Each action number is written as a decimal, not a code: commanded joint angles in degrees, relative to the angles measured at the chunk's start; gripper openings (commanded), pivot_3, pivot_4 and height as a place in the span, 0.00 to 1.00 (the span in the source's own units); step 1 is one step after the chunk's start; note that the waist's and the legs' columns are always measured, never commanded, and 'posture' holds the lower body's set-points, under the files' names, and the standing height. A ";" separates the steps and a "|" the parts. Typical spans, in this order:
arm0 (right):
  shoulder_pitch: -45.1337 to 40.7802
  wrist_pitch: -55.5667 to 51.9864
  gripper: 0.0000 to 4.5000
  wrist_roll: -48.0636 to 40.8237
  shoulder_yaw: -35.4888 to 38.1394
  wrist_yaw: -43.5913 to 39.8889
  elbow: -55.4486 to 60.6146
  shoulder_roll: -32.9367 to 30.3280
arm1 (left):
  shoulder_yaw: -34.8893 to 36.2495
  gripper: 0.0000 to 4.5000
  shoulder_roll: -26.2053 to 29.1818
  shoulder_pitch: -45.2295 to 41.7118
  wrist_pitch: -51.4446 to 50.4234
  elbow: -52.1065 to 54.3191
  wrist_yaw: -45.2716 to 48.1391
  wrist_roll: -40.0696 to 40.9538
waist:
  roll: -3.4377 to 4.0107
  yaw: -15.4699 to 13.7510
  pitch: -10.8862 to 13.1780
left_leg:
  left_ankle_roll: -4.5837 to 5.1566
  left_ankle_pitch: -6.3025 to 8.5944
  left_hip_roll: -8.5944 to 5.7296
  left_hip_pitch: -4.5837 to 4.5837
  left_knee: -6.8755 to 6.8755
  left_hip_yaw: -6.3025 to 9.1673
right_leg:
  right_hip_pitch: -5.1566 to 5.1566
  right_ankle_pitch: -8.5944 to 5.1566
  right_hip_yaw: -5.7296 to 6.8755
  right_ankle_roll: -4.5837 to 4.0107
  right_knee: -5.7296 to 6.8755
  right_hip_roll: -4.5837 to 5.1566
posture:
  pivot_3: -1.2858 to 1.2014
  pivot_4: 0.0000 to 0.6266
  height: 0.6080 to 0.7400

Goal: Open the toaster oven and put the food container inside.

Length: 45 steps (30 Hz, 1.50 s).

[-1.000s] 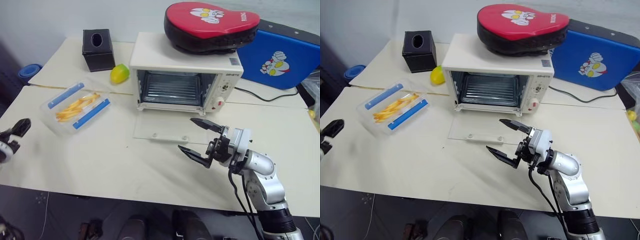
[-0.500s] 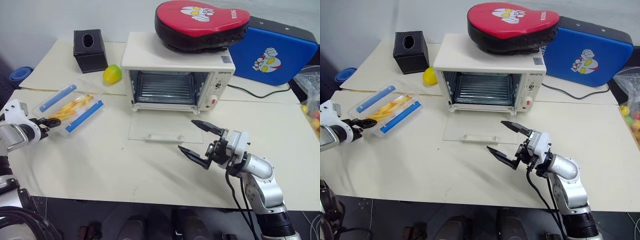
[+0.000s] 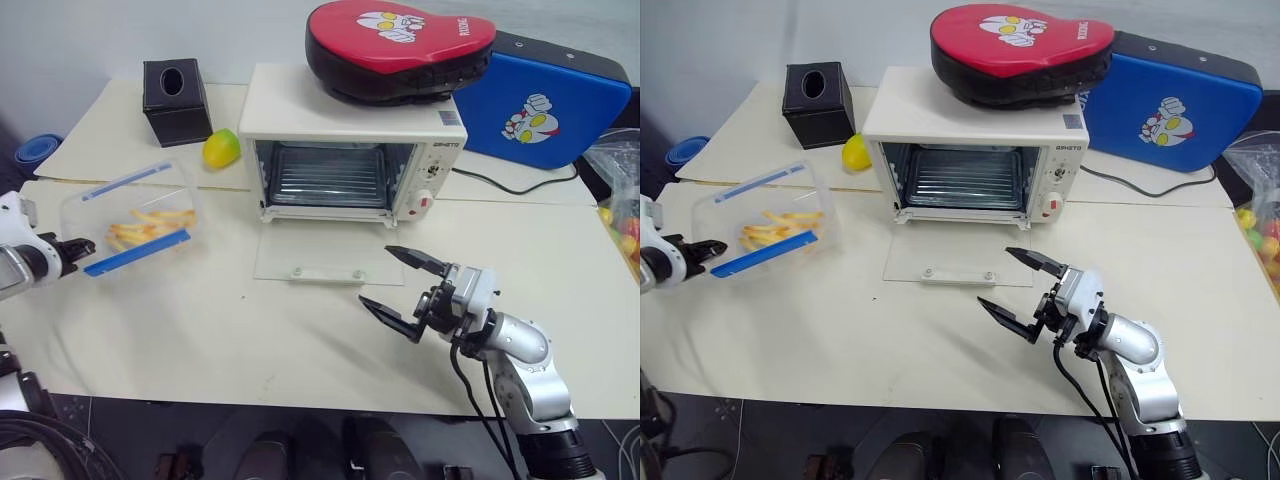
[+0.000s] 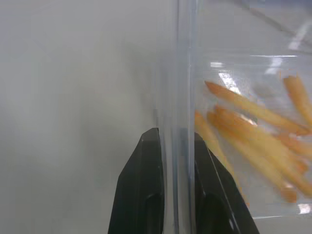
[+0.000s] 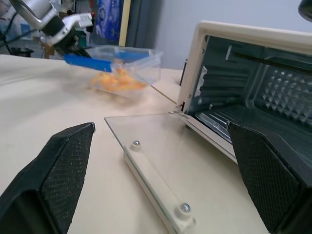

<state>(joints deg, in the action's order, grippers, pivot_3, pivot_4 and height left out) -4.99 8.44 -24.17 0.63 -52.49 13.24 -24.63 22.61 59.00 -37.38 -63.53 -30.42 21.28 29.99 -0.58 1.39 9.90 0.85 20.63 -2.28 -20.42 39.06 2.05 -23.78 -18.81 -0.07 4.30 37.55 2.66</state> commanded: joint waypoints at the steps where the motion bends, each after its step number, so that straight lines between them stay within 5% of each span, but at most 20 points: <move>1: 2.10 0.56 1.00 -1.09 2.40 0.09 0.97 -1.29 | -2.97 0.04 4.76 0.87 -3.71 10.08 8.36 1.99 | 0.00 -0.05 0.00 | 0.02 0.01 0.00 0.00 0.00 0.01 | 0.01 0.00 -0.01 0.00 0.00 0.00 | 0.52 0.24 1.00; 6: 6.66 0.11 1.00 -1.23 4.80 1.27 2.20 -2.49 | -5.11 0.04 1.32 -1.67 -15.39 25.90 8.23 6.61 | 0.03 -1.53 0.01 | 0.08 0.03 -0.02 -0.01 0.03 0.05 | 0.10 0.00 -0.07 0.00 -0.08 0.02 | 0.52 0.24 1.00; 11: 10.52 0.04 1.00 -0.79 6.18 3.21 4.31 -2.31 | -4.30 0.04 -13.58 -8.27 -27.68 38.24 0.66 7.95 | 0.03 -2.09 0.02 | 0.11 0.02 -0.07 -0.02 0.07 0.18 | 0.14 0.00 -0.12 0.00 -0.04 0.01 | 0.52 0.24 1.00; 18: 15.38 -0.08 1.00 -0.30 6.26 6.67 8.88 -1.43 | -5.77 0.04 -33.77 -12.60 -28.97 41.00 -11.53 3.29 | 0.04 -1.54 0.01 | -0.01 -0.03 -0.03 -0.04 0.12 0.12 | 0.06 0.01 -0.15 0.02 0.01 -0.10 | 0.52 0.24 1.00; 23: 16.82 -0.78 1.00 0.08 5.52 9.27 11.48 -0.47 | -7.53 0.04 -37.47 -14.72 -25.91 38.26 -14.72 -1.26 | 0.04 -1.31 0.01 | -0.23 -0.19 -0.01 -0.03 0.09 0.13 | 0.06 0.00 -0.16 0.01 -0.01 -0.14 | 0.52 0.24 1.00; 26: 17.39 -1.16 1.00 0.19 5.35 10.55 12.53 0.01 | -7.78 0.24 -39.41 -15.87 -23.89 36.02 -15.43 -2.97 | 0.04 -1.49 0.01 | -0.29 -0.22 -0.01 0.02 0.07 0.16 | 0.06 0.00 -0.16 0.00 -0.06 -0.14 | 0.52 0.24 1.00; 36: 17.13 -4.13 1.00 -2.24 7.64 12.38 14.40 -1.42 | -3.04 0.86 -39.75 -16.33 -15.80 35.06 -9.51 -0.25 | 0.04 -1.52 0.01 | -0.29 -0.23 -0.01 0.01 0.08 0.17 | 0.07 0.00 -0.14 0.00 -0.06 -0.13 | 0.52 0.24 1.00; 40: 17.45 -8.88 1.00 -6.31 9.08 11.92 17.58 -3.67 | -3.20 0.86 -28.28 -11.11 -5.63 36.90 10.14 5.17 | 0.08 -0.87 0.03 | -0.31 -0.24 0.02 0.01 0.06 0.16 | 0.05 -0.01 -0.13 -0.02 -0.06 -0.14 | 0.52 0.24 1.00; 45: 17.85 -15.40 0.92 -10.91 9.06 10.12 20.69 -7.80 | -8.38 0.82 -12.44 1.60 20.77 32.91 36.42 0.06 | 0.14 -0.83 0.03 | -0.44 -0.21 -0.01 0.23 -0.05 0.42 | 0.09 -0.08 -0.13 -0.14 -0.14 -0.21 | 0.52 0.24 1.00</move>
<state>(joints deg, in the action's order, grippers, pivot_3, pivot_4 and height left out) 12.67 -5.01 -32.83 9.29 -41.63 30.35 -31.43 15.32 44.04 -37.71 -52.54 3.29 48.69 32.04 -0.44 0.56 9.93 0.42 20.43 -2.29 -20.21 39.03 2.50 -23.69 -18.89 -0.21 4.16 37.38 2.45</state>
